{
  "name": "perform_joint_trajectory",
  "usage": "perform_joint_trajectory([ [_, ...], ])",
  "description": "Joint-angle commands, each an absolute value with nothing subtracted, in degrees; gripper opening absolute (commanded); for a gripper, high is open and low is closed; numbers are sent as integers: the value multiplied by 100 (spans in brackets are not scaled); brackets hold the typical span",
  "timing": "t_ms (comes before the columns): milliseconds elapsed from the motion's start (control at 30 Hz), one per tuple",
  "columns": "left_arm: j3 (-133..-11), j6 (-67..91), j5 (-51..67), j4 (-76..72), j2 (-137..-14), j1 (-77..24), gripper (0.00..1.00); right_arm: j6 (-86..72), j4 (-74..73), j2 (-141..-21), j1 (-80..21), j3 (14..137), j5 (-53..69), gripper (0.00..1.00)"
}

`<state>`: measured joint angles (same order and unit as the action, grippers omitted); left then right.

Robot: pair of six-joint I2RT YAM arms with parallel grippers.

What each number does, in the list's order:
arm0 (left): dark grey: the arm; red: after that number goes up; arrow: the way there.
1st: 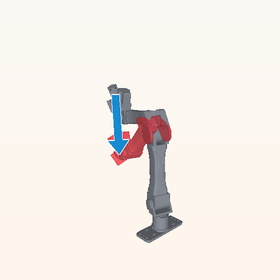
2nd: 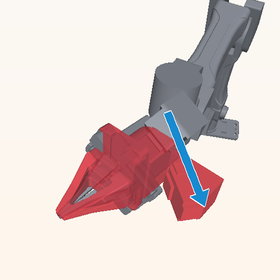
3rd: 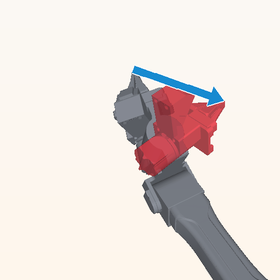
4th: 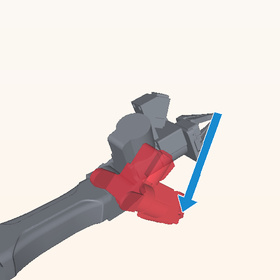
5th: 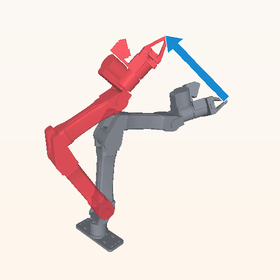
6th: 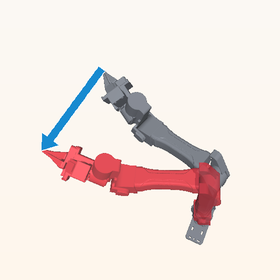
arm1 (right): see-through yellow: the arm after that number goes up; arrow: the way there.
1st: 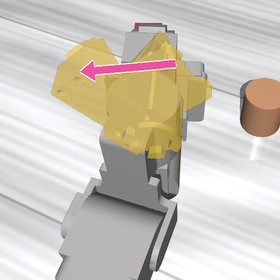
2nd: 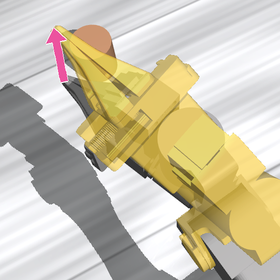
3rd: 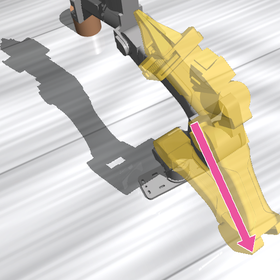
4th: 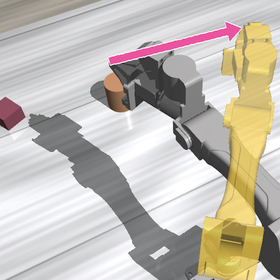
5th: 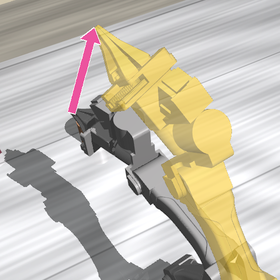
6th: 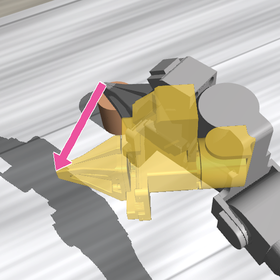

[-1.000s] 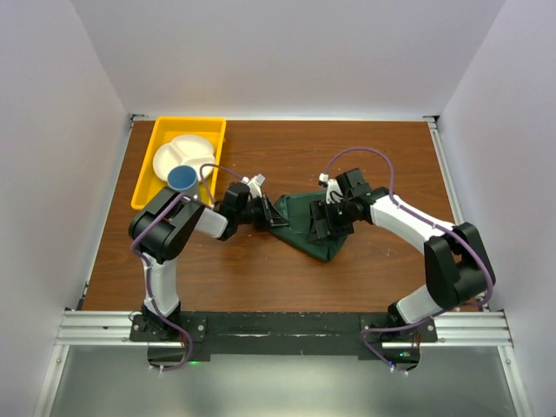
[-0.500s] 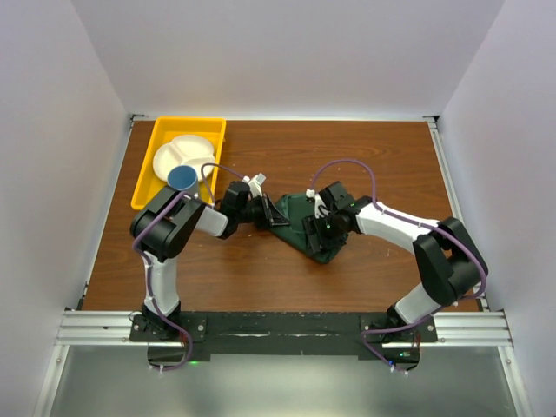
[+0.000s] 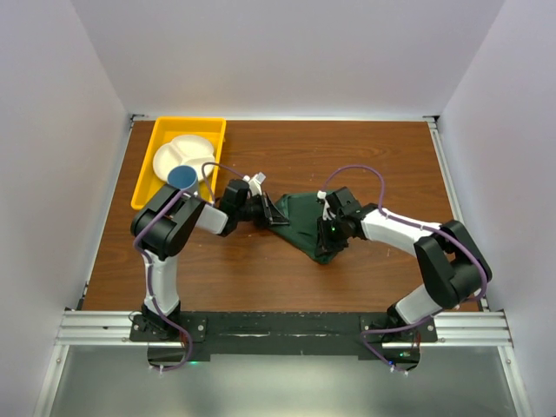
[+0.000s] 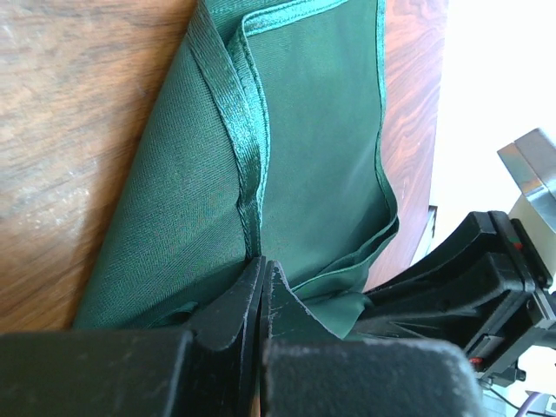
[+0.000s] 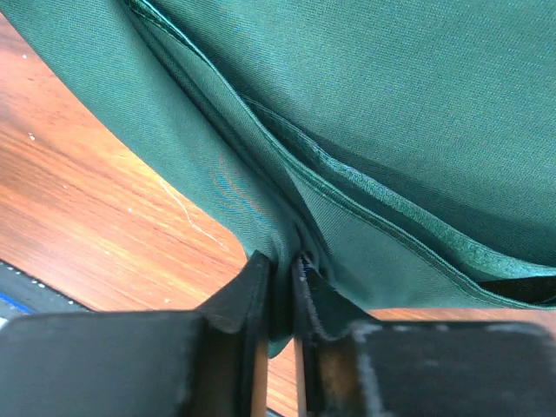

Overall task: Fold the napkin, place the utensils inside, and roll it up
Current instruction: Roll the napkin with the utensil

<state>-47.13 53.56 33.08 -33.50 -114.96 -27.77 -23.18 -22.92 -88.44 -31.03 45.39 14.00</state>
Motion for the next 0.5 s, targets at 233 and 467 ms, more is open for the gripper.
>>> perform_joint_trajectory([
  [233, -4640, 4693, 2645, -1354, -12076, -2628, 0, -1425, -3708, -8895, -3260, 5483, 881, 55],
  [467, -4755, 4693, 2725, -1038, -12015, -2628, 0, -353, -3526, -9350, -3945, 6547, 483, 72],
])
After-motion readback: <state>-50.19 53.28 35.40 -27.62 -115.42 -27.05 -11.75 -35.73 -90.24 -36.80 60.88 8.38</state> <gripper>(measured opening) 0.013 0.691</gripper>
